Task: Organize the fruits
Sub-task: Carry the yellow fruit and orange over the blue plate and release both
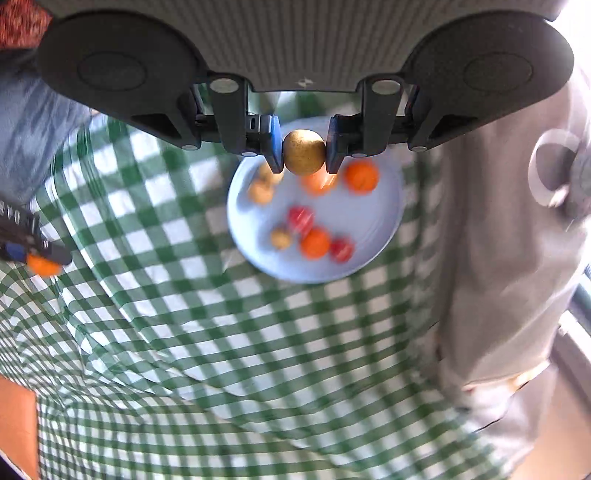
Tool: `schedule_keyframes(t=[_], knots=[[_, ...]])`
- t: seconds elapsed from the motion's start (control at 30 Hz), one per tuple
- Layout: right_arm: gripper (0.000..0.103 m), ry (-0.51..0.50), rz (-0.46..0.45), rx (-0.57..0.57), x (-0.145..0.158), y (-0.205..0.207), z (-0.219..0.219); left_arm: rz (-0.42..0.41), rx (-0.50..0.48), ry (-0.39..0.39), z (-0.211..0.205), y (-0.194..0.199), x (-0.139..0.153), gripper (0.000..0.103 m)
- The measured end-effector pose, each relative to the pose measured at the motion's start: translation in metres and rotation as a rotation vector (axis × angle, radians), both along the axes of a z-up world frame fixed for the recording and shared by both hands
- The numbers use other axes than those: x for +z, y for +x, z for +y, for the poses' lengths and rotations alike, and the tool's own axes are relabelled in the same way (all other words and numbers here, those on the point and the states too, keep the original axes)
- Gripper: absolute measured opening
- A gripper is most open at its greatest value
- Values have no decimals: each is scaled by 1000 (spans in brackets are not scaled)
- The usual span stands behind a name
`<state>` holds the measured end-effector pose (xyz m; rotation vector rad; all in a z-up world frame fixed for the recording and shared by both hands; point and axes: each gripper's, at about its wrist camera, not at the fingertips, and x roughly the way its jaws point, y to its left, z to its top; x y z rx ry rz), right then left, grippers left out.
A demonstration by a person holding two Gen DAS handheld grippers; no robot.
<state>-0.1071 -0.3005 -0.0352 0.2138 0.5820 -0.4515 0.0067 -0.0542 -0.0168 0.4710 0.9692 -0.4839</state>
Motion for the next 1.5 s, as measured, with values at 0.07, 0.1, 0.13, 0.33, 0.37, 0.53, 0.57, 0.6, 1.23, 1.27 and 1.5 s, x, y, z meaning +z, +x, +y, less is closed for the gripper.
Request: schedule_keyframes(t=[0.07, 0.1, 0.13, 0.33, 0.37, 0.53, 0.57, 0.6, 1.23, 1.27, 1.5], knots=[[35, 36, 7, 52, 11, -3, 29, 1, 23, -16, 19, -14, 6, 27], [35, 47, 7, 77, 15, -3, 42, 1, 31, -29, 28, -21, 9, 27], [35, 41, 7, 111, 19, -3, 57, 0, 36, -42, 37, -28, 13, 27], [35, -58, 20, 311, 37, -5, 136, -30, 65, -119, 72, -60, 24, 27], [35, -70, 25, 334, 38, -7, 146, -37, 74, -130, 75, -63, 25, 27], [35, -144, 44, 387, 42, -12, 175, -53, 105, -175, 91, -64, 30, 27], [35, -148, 42, 383, 43, -14, 175, -56, 110, -179, 93, -64, 31, 27], [35, -150, 42, 378, 44, -15, 175, -59, 113, -183, 95, -65, 32, 27], [35, -163, 83, 349, 40, -10, 172, -52, 160, -191, 100, -40, 27, 27], [35, -161, 87, 348, 39, -8, 171, -52, 162, -189, 98, -36, 26, 27], [35, -133, 109, 346, 29, 20, 162, -42, 163, -158, 71, 5, 16, 27]])
